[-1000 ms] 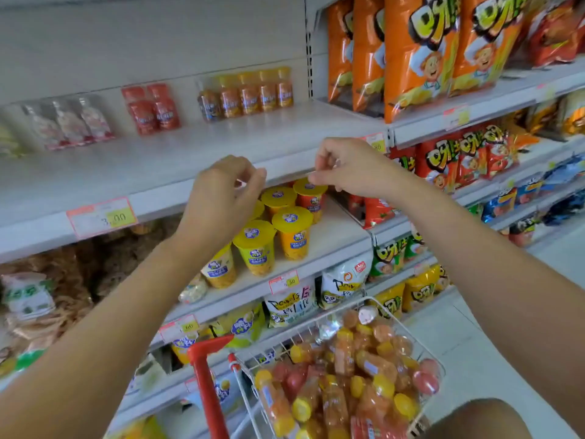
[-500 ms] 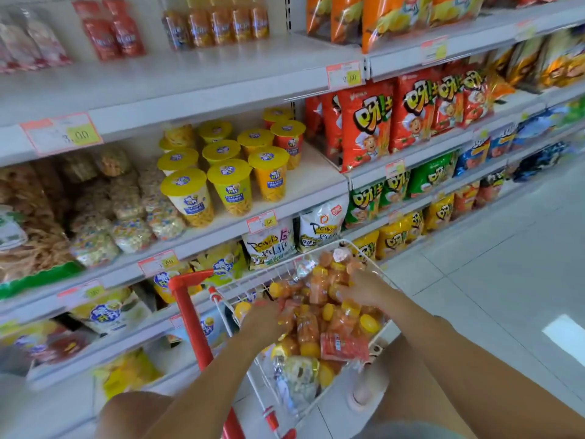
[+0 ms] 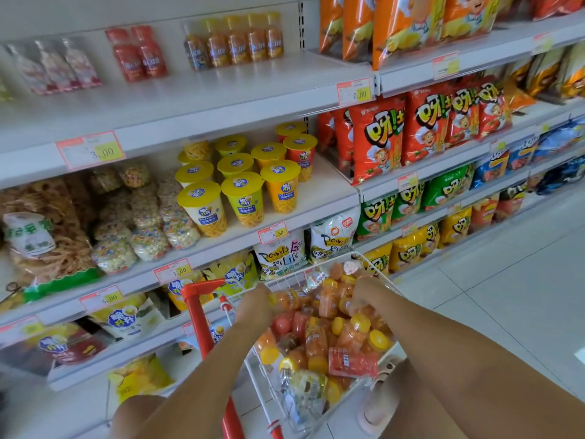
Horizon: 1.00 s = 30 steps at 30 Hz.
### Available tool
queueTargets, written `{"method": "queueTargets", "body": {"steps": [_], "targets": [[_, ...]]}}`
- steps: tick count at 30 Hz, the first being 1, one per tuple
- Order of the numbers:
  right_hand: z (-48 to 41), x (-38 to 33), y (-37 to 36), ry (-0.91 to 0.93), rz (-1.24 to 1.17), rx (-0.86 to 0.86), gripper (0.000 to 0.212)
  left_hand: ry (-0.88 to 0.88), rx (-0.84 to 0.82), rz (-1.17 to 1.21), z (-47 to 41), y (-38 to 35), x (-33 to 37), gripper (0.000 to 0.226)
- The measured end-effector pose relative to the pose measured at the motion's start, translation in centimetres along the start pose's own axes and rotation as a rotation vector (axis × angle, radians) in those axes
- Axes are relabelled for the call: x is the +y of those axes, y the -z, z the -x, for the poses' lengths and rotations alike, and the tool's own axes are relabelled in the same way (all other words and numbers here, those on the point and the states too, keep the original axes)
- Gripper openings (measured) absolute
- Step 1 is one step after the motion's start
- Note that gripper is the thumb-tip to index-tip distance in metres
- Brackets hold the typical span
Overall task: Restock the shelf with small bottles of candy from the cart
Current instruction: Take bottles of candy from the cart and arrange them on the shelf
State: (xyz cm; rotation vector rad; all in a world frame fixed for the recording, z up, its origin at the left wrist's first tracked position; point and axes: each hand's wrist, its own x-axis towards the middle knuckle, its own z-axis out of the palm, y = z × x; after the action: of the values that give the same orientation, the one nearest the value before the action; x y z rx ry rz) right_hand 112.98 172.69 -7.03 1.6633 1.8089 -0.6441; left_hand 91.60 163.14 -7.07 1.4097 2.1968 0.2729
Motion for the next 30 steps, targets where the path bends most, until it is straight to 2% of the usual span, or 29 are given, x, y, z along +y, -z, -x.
{"method": "queueTargets", "body": {"steps": [2,4,6,8,10,12,15,17,19,21,24,27,30], "targets": [[0.7,0.2,2.0,0.034,0.005,-0.025,0.053,-0.010,0.047,0.180,0.6,3.3,0.7,0.047],[1.6,0.7,5.0,0.078,-0.074,0.019,0.046,-0.071,0.127,0.310,1.1,7.0,1.6,0.044],[2.9,1.1,8.4,0.161,-0.334,0.018,0.043,-0.173,0.236,0.390,2.2,11.1,3.1,0.034],[5.5,1.4,11.9,0.355,-0.662,0.020,0.036,-0.303,0.369,0.427,3.5,15.2,4.9,0.023],[9.2,1.9,15.6,0.591,-0.832,0.062,0.028,-0.444,0.486,0.474,5.2,19.2,7.0,0.016],[13.5,2.1,19.0,0.787,-0.879,0.122,0.027,-0.566,0.557,0.500,6.7,23.0,9.2,0.017],[17.9,2.0,23.0,0.942,-0.891,0.279,0.028,-0.693,0.574,0.576,7.7,27.7,12.1,0.017],[18.8,1.5,25.6,0.977,-0.912,0.438,0.028,-0.729,0.575,0.592,7.1,30.1,13.7,0.018],[18.8,0.5,28.5,0.934,-0.881,0.605,0.030,-0.732,0.566,0.632,5.2,32.1,14.8,0.013],[18.0,-0.5,31.4,0.896,-0.842,0.697,0.040,-0.702,0.551,0.670,2.7,33.7,15.6,0.015],[16.6,-1.7,35.1,0.865,-0.795,0.722,0.026,-0.640,0.465,0.703,-1.1,35.1,16.6,0.020],[14.2,-3.3,37.6,0.813,-0.715,0.719,0.023,-0.584,0.379,0.700,-4.1,35.4,17.1,0.016],[10.8,-5.0,39.1,0.818,-0.709,0.672,0.024,-0.528,0.382,0.615,-7.5,35.5,17.0,0.015]]}}
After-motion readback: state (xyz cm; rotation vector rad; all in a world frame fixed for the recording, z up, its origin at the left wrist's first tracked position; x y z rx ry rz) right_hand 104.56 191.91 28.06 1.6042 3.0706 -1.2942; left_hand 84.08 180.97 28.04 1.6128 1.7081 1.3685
